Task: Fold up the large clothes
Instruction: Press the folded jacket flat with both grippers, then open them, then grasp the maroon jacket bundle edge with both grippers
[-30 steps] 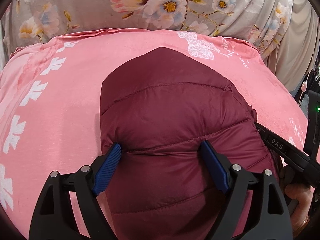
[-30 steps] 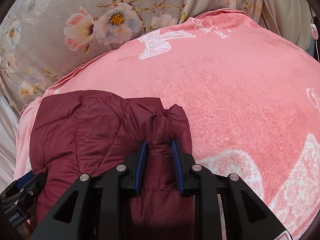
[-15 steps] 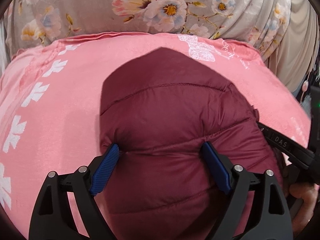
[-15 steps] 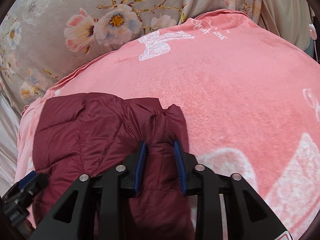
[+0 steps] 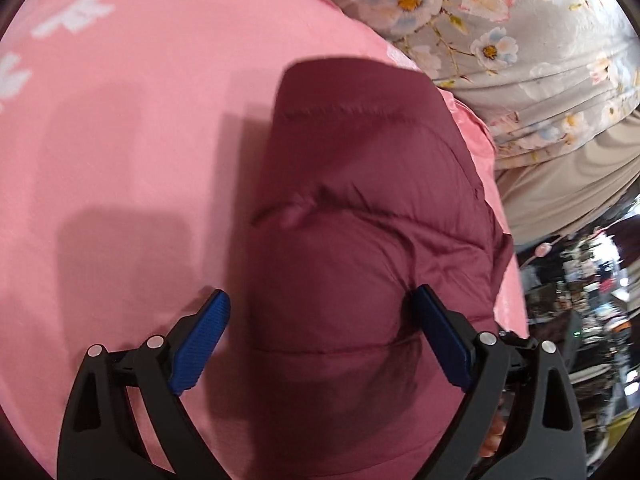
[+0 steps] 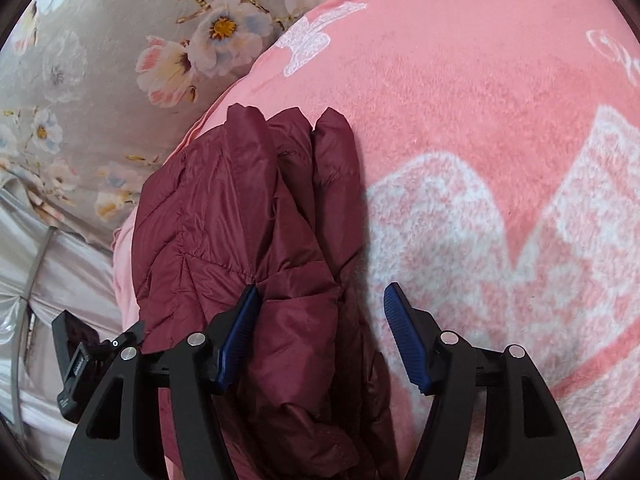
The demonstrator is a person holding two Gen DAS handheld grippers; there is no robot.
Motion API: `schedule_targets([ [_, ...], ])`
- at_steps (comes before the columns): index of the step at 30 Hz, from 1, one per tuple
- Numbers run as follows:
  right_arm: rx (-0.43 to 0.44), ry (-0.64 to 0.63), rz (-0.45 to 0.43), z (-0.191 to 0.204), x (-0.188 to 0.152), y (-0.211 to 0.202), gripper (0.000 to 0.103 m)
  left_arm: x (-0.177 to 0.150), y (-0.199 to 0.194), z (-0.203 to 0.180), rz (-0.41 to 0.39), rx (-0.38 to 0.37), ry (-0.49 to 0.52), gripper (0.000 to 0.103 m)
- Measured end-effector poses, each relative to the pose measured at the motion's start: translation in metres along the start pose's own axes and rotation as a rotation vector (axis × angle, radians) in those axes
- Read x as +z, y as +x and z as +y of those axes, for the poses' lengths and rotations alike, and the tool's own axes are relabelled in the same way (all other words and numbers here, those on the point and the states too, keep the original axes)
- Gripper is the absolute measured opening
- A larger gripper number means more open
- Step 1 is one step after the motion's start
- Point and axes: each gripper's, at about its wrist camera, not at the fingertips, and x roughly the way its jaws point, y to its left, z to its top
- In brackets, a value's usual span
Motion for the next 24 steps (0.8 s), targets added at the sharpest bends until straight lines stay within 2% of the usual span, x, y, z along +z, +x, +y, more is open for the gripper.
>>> schedule_targets([
  [3,0.017,-0.003,0.007,0.0,0.0,0.001,0.065,-0.004,0.006,-0.01,0.015,-0.007,0.021,0.09],
  [7,0.042,-0.007,0.023,0.001,0.0,0.004,0.065,-0.009,0.01,-0.032,0.0,0.068,0.097,0.09],
  [9,0.05,-0.009,0.028,0.003,0.002,0.007,0.059,-0.01,0.011,-0.04,-0.004,0.098,0.129,0.091],
  [11,0.091,0.005,0.045,0.004,0.002,0.012,0.049,-0.011,0.011,-0.046,-0.01,0.123,0.159,0.09],
  [18,0.113,-0.005,0.017,0.009,-0.005,0.004,0.022,-0.011,0.001,-0.062,-0.029,0.157,0.226,0.07],
  [24,0.059,-0.087,-0.062,0.034,-0.013,-0.019,0.016,-0.019,-0.02,-0.091,-0.08,0.18,0.342,0.049],
])
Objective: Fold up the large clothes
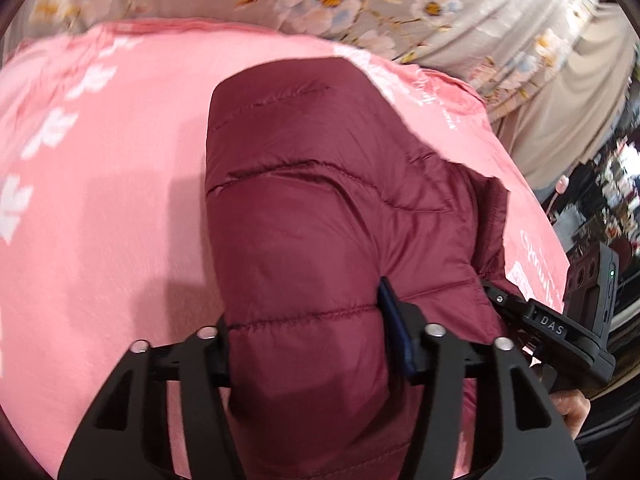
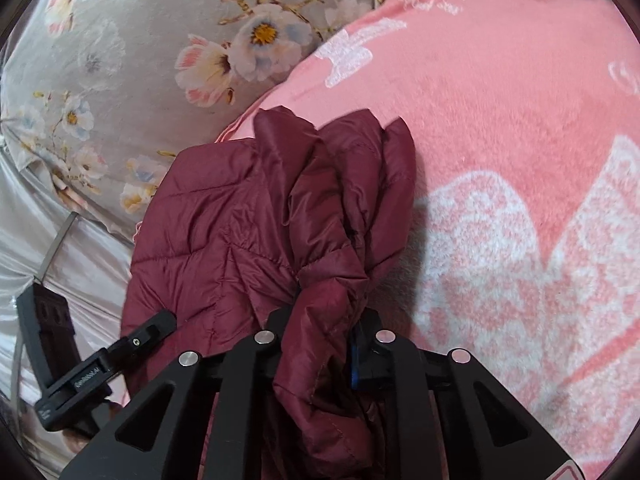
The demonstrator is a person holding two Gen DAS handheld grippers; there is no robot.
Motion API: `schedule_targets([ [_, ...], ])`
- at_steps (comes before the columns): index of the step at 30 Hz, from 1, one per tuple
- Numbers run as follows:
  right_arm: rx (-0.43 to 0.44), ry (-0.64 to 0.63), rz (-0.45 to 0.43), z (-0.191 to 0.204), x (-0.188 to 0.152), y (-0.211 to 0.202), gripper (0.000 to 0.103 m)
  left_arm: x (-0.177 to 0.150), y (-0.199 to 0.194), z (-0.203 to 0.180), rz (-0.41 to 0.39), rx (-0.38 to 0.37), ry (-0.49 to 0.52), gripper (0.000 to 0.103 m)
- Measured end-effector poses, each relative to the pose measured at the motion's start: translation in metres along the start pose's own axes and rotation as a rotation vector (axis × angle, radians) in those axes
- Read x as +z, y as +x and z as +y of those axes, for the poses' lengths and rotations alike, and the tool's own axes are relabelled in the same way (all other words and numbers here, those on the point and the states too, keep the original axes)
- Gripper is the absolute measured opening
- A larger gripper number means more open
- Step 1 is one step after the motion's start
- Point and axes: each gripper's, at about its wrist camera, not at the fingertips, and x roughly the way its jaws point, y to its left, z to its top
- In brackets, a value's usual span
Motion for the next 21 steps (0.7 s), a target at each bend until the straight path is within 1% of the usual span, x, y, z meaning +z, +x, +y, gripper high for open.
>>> schedule_targets([
  [2,-0.013,-0.028,-0.028,0.01,-0.001,-0.011,0.016,0.0,-0.012,-0.007,-0.022,-0.008,0.029,0.043],
  [5,-0.028,-0.054,-0.069,0.02,-0.003,-0.026,0.015,0.003,-0.028,-0.02,-0.055,-0.024,0.071,0.04],
  [14,-0.035,-0.091,-0.23,0.039,-0.004,-0.093,0.015,0.012,-0.072,-0.067,-0.165,-0.067,0.196,0.039],
  [21,-0.02,-0.143,-0.403,0.065,0.002,-0.161,0.015,0.02,-0.116,-0.099,-0.282,-0.131,0.282,0.038],
])
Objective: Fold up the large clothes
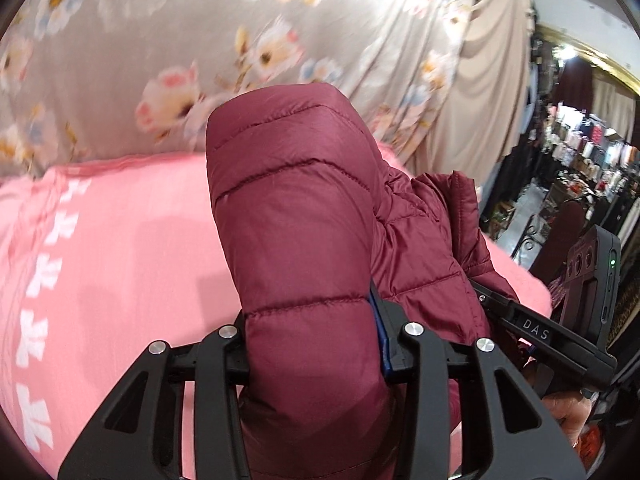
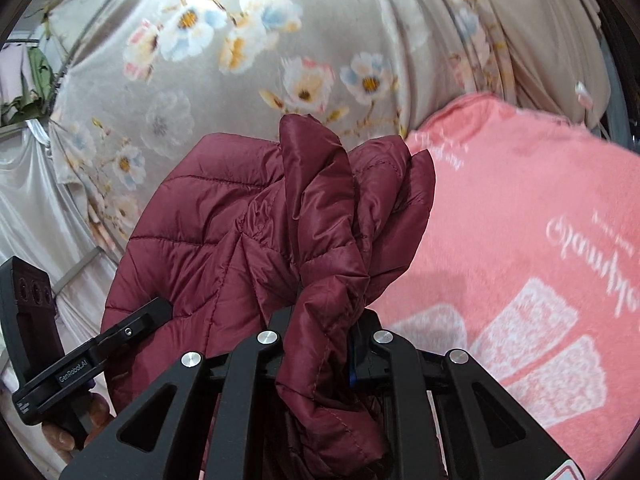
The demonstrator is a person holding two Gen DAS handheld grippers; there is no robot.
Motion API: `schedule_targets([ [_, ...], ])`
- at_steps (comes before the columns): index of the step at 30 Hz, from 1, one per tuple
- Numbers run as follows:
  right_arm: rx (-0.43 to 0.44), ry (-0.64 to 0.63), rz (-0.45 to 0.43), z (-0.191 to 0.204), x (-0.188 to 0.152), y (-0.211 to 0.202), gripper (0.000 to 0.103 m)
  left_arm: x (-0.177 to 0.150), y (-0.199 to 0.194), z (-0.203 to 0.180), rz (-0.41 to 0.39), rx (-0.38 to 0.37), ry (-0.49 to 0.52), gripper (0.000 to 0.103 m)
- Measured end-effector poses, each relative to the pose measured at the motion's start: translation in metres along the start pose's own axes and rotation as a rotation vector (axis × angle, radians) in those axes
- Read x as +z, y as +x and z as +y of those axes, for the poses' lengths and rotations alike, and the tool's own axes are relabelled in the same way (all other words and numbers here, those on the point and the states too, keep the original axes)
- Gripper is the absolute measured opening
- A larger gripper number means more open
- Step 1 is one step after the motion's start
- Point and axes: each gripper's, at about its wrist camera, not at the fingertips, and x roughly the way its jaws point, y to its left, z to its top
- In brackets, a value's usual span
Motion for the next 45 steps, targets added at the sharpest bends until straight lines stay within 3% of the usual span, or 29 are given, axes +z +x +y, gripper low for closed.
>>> schedule_targets([
  [8,0.04,-0.125,-0.21,0.058,0.039,-0.062,0.015,0.04,-0.062,-0.027,-0.211,-0.068,0.107,0.038],
  [13,0.103,-0.229,-0.315,0.107,0.063,-0.09,0.015,0.062,-0.105,-0.02,-0.36,-0.079,0.161,0.038],
  [17,0.168,-0.309,-0.361,0.152,0.076,-0.089,0.015,0.078,-0.138,0.002,-0.45,-0.07,0.17,0.038],
  [23,0.287,-0.366,-0.372,0.206,0.084,-0.053,0.015,0.091,-0.169,0.059,-0.576,-0.025,0.18,0.039],
  [26,0.335,-0.362,-0.333,0.221,0.082,-0.013,0.015,0.095,-0.168,0.091,-0.584,-0.005,0.158,0.039],
  [32,0.377,-0.33,-0.23,0.237,0.066,0.084,0.015,0.086,-0.127,0.178,-0.542,0.046,0.083,0.039],
  [39,0.347,-0.279,-0.098,0.227,0.037,0.199,0.015,0.062,-0.06,0.26,-0.454,0.079,-0.004,0.04],
  [45,0.299,-0.213,0.035,0.196,-0.004,0.288,0.015,0.026,0.009,0.311,-0.35,0.093,-0.081,0.04],
])
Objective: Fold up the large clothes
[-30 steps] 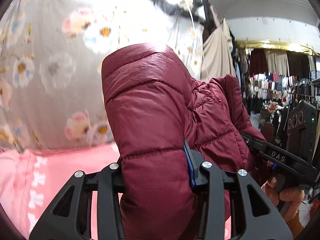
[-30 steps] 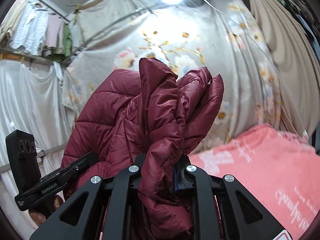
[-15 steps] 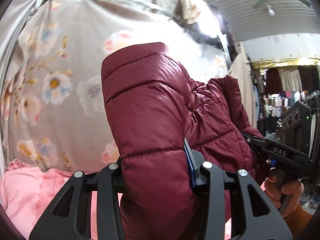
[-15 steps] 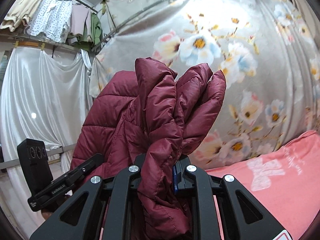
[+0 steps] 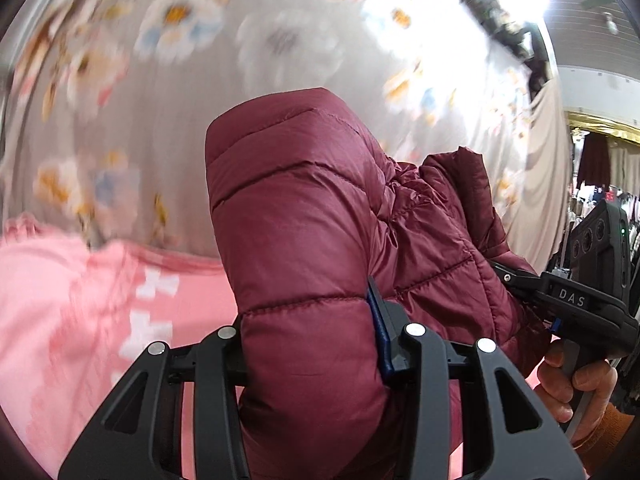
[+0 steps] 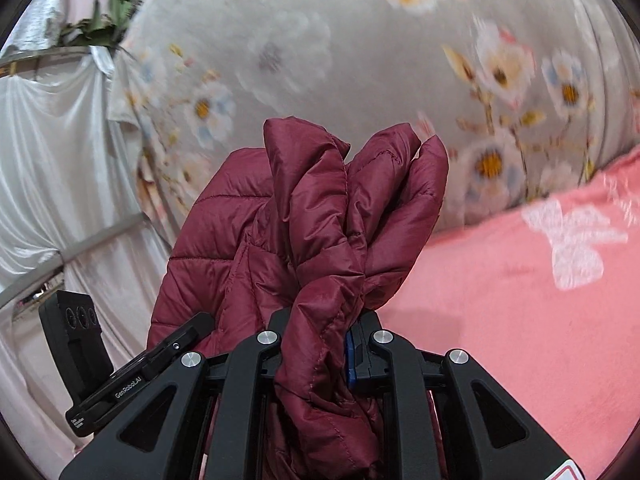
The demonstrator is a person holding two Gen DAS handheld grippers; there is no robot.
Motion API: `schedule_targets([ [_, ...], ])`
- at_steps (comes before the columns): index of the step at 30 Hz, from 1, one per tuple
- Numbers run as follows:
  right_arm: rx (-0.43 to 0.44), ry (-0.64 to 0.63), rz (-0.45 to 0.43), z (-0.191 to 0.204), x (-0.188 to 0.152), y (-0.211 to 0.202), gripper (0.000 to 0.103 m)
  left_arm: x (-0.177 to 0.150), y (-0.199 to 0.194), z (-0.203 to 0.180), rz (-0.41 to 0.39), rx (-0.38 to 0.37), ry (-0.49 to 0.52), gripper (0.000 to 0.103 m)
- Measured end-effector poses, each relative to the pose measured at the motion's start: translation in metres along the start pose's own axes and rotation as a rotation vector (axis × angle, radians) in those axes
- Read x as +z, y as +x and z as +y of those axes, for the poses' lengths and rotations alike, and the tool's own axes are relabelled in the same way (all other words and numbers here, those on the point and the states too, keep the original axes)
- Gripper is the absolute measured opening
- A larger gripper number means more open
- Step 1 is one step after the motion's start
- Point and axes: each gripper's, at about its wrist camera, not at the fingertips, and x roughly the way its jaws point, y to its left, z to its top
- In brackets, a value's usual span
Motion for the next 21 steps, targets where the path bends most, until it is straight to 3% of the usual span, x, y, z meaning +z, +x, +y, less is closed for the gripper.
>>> schedule_targets([
  [7,-0.063,0.055,0.137,-0.044,-0.058,0.056,0.015,-0.062,0.056,0.034,0.173,0.05,-0.033,0.039],
  [14,-0.123,0.096,0.232,-0.075,-0.1,0.078,0.015,-0.106,0.075,0.051,0.276,0.068,-0.069,0.04],
  [18,-0.123,0.215,0.275,-0.102,-0.11,0.083,0.022,-0.116,0.077,0.063,0.296,0.068,-0.117,0.049],
  [21,-0.133,0.253,0.289,-0.109,-0.106,0.079,0.036,-0.116,0.077,0.063,0.315,0.106,-0.124,0.058],
])
